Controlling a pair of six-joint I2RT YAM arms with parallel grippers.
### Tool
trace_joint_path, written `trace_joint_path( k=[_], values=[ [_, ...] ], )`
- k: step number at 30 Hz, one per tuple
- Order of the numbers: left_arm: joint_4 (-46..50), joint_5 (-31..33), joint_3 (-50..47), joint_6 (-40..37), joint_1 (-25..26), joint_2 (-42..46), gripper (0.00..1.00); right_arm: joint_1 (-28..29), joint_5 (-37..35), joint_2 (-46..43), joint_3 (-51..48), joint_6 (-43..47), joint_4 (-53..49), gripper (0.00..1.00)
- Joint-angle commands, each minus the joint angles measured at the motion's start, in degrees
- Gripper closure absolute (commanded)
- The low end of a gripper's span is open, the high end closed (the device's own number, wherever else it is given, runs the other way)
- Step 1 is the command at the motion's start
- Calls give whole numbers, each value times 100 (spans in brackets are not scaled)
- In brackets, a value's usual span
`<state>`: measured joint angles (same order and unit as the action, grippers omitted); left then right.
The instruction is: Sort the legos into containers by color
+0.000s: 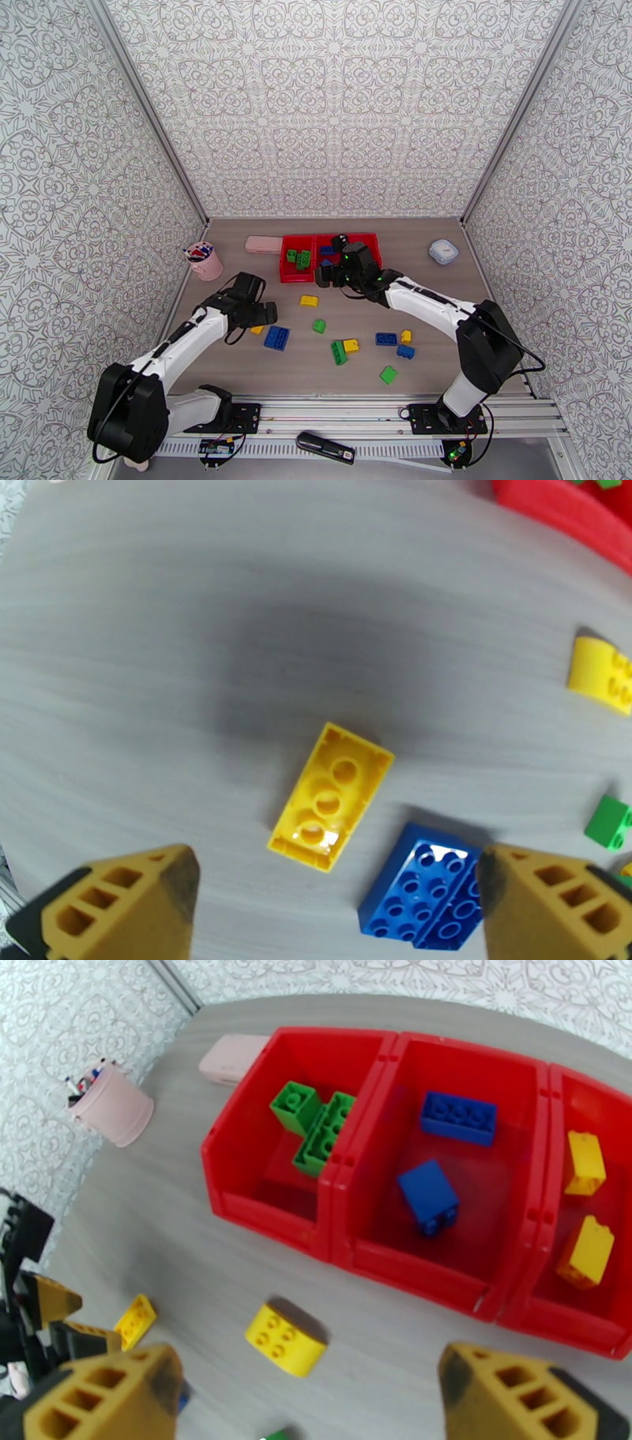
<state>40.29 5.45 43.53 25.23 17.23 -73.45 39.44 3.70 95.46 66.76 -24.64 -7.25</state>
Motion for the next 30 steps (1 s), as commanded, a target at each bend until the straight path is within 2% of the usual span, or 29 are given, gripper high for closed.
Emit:
trace_joint_path(
  k=[1,5,10,19,30],
  values=[
    [-97,-218,183,-216,-45,-170,7,35,-18,-159,-108,-149,86,11],
    [-197,-30,174,-227,-80,-381,14,38,-32,-151,-94,-129,39,11],
    [-293,-114,212,-229,-225,-635,24,37,-23,-140,-126,-185,21,11],
    [-344,-350,339,-203,-256,-1207,30,37,-34,-142,-207,-242,31,10],
    [-173,-247,472,-115,-238,-1617,53,37,-85,-155,-253,-278,21,10]
  ],
)
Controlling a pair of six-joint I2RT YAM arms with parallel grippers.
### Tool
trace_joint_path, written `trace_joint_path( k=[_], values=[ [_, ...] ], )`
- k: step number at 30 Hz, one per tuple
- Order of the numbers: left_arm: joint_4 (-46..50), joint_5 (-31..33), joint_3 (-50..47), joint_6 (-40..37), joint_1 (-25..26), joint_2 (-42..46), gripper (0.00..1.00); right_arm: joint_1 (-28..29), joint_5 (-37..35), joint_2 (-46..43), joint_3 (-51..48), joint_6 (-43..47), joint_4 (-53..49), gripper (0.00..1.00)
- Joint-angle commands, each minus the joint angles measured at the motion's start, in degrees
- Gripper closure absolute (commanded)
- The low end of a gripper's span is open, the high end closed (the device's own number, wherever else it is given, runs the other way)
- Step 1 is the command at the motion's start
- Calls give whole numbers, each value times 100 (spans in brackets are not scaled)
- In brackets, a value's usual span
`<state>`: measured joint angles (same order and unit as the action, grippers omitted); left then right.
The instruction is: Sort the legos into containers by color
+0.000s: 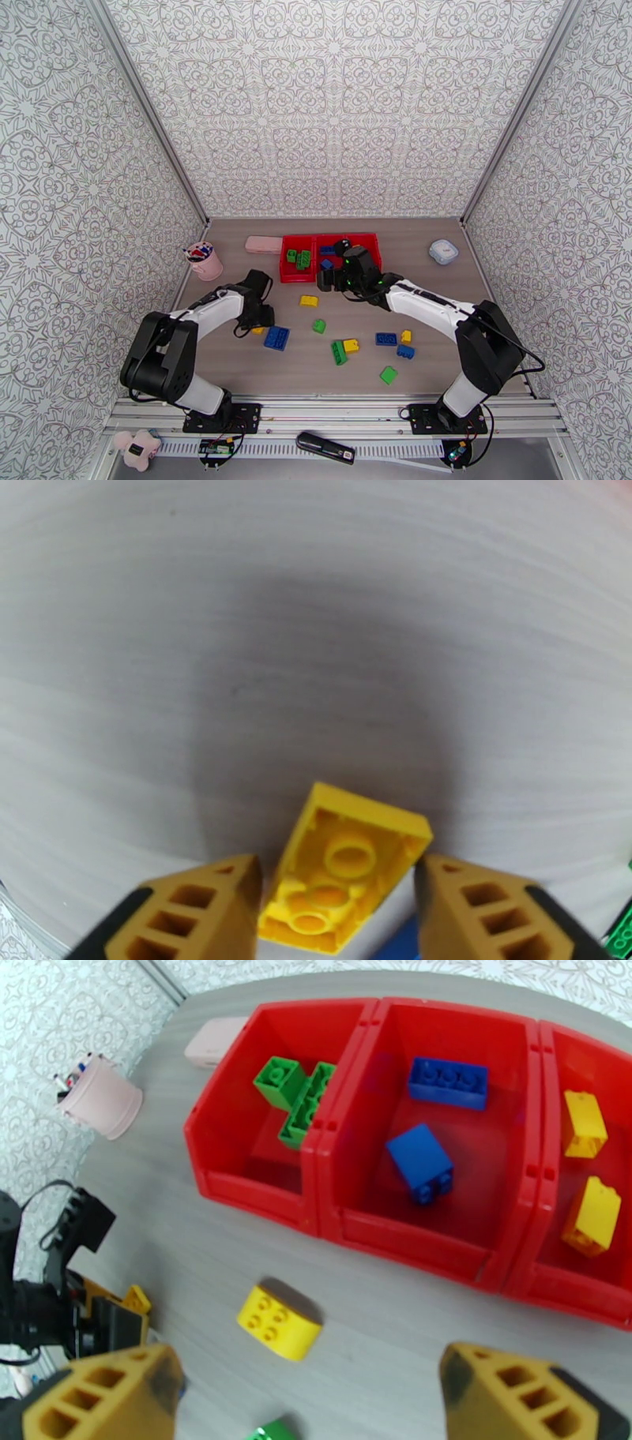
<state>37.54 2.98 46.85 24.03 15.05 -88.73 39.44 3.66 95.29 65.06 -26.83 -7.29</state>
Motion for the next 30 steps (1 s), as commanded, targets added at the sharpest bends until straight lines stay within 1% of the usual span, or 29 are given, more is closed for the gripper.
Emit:
trace_joint_path(
  k=[1,6,10,15,18,22,26,30],
  values=[
    [100,-6,142,5,-19,-100,56,37,-86,-140,-72,-60,18,10],
    [109,14,140,27,-6,-110,70,42,-109,-164,-63,-59,11,10],
    [174,109,182,57,35,19,71,37,-146,-300,-92,-43,-18,10],
    [79,101,343,161,125,488,70,29,-298,-757,-343,9,23,9],
    [-274,-140,485,151,227,764,70,13,-448,-1114,-545,68,55,9],
    [-1108,-586,652,204,484,974,70,-80,-609,-1537,-717,105,-132,9],
    [-1653,-745,1053,225,870,784,70,-185,-781,-2004,-904,114,-356,9],
    [-2071,-906,1563,223,1270,331,70,-351,-925,-2504,-1154,59,-578,9]
  ],
)
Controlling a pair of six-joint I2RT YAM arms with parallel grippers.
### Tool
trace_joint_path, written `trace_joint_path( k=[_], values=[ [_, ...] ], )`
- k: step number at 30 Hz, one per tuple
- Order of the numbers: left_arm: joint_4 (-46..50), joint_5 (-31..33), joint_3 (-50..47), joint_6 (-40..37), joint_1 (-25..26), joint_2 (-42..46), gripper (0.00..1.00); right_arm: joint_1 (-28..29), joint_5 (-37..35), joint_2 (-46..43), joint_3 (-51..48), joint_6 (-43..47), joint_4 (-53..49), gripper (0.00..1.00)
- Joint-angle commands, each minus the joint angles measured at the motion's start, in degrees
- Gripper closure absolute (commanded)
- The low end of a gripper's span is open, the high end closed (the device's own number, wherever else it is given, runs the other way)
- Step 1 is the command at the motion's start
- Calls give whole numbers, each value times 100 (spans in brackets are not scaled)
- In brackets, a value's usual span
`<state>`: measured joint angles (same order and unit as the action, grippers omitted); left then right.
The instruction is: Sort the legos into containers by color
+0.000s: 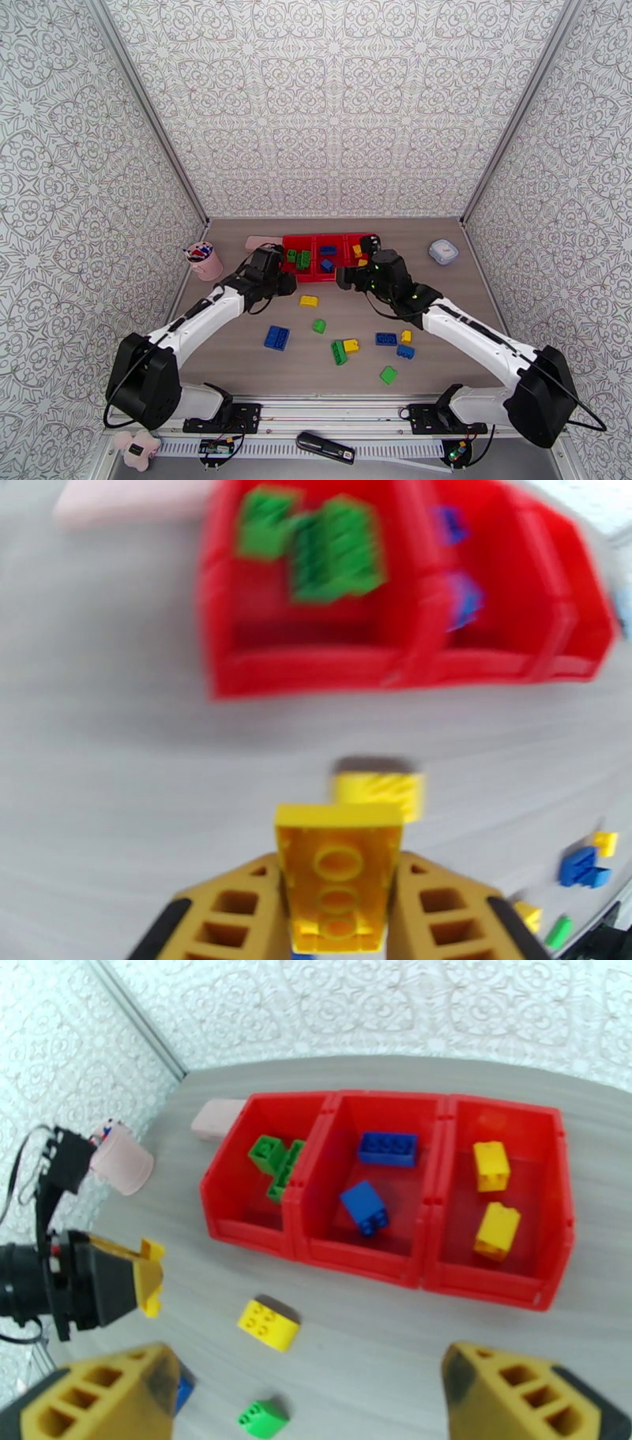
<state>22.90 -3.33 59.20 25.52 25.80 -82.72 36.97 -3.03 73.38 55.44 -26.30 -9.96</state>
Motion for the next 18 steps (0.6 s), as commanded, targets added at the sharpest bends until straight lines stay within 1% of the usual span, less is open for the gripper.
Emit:
trace_joint_path(
  k=[1,10,18],
  values=[
    [-707,-312,473,76,279,-419,70,-156,-296,-427,-261,-4,-379,9],
    [-1007,-488,1922,128,953,-1914,69,-484,-497,-1369,-683,-33,-895,9],
    [-1048,-597,3502,576,1215,-3419,69,-546,-655,-1938,-911,-88,-1323,9]
  ],
)
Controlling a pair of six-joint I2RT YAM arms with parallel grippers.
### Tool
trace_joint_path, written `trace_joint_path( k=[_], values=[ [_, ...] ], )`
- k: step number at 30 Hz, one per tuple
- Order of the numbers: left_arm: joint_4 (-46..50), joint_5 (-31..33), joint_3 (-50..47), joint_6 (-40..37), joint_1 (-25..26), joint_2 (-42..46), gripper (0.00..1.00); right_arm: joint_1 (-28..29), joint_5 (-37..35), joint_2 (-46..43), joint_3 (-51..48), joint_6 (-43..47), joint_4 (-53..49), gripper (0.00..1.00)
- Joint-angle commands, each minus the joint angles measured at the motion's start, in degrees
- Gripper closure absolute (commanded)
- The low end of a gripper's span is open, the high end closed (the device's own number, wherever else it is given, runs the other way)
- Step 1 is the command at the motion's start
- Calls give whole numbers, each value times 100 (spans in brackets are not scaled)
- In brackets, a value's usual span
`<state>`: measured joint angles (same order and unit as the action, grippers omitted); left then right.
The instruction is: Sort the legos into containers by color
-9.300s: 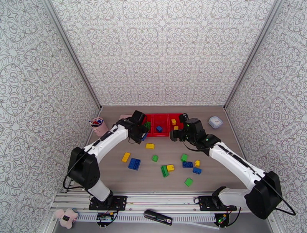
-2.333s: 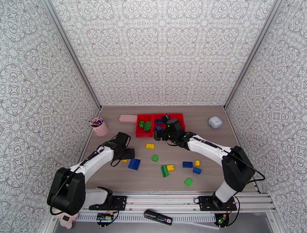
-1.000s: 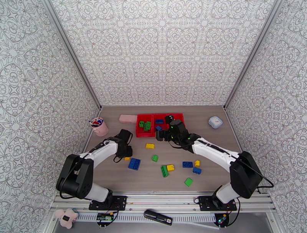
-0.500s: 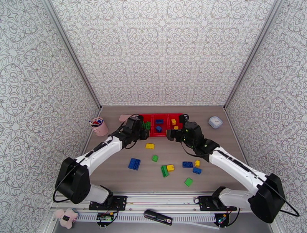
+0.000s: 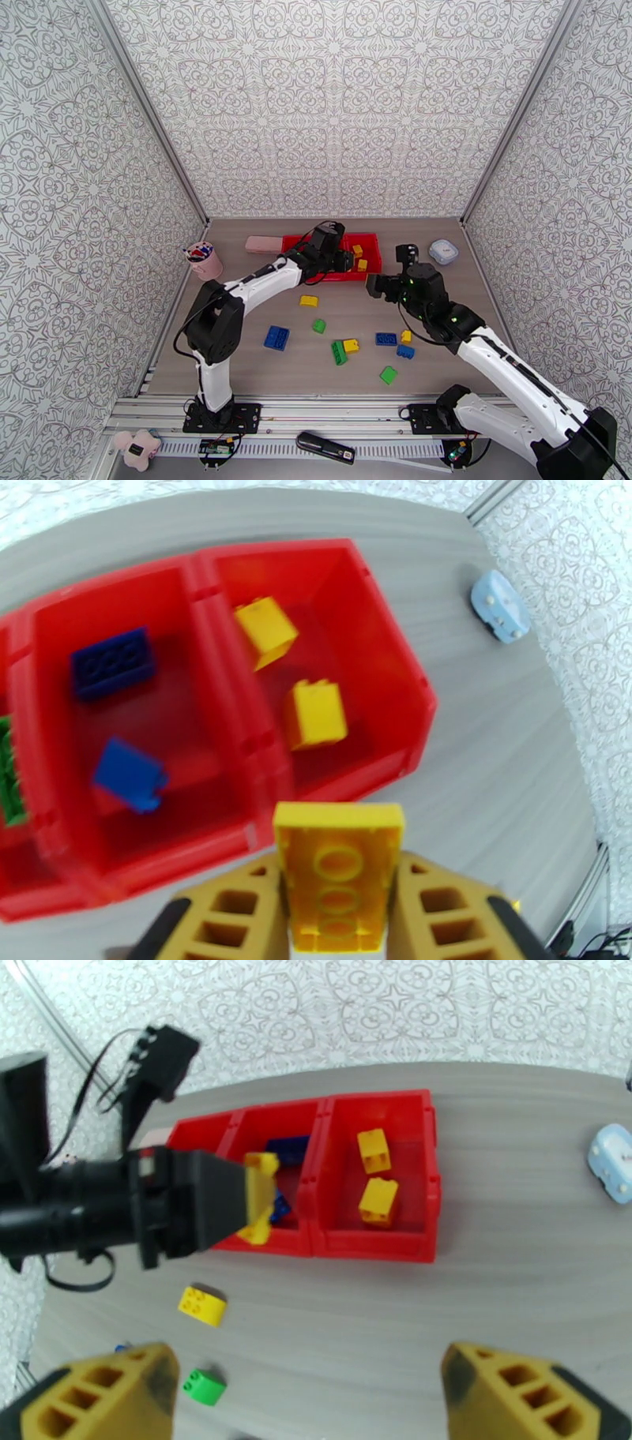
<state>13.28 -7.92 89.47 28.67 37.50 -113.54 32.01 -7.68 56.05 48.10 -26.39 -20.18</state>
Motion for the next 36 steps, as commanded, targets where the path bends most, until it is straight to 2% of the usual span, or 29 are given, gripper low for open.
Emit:
trace_joint_path(
  k=[1,14,19,24,28,34,36],
  values=[
    [-56,-134,713,299,64,-523,69,-60,-212,-266,-235,-125,-311,9],
    [813,195,3328,336,22,-2348,66,-85,-313,-552,-394,-260,-472,9],
    [903,225,3466,180,3,-2279,49,-95,-352,-566,-320,-188,-599,9],
    [908,398,2933,-261,14,-1689,31,-92,-326,-553,-347,-218,-616,9],
    [568,425,1875,-752,37,-819,20,-94,-330,-517,-345,-270,-734,9],
    [-148,123,122,-1487,125,518,1,-97,-493,-542,-378,-464,-1242,10],
    [-330,26,-421,-1731,193,935,0,-105,-562,-552,-381,-531,-1508,10]
  ],
)
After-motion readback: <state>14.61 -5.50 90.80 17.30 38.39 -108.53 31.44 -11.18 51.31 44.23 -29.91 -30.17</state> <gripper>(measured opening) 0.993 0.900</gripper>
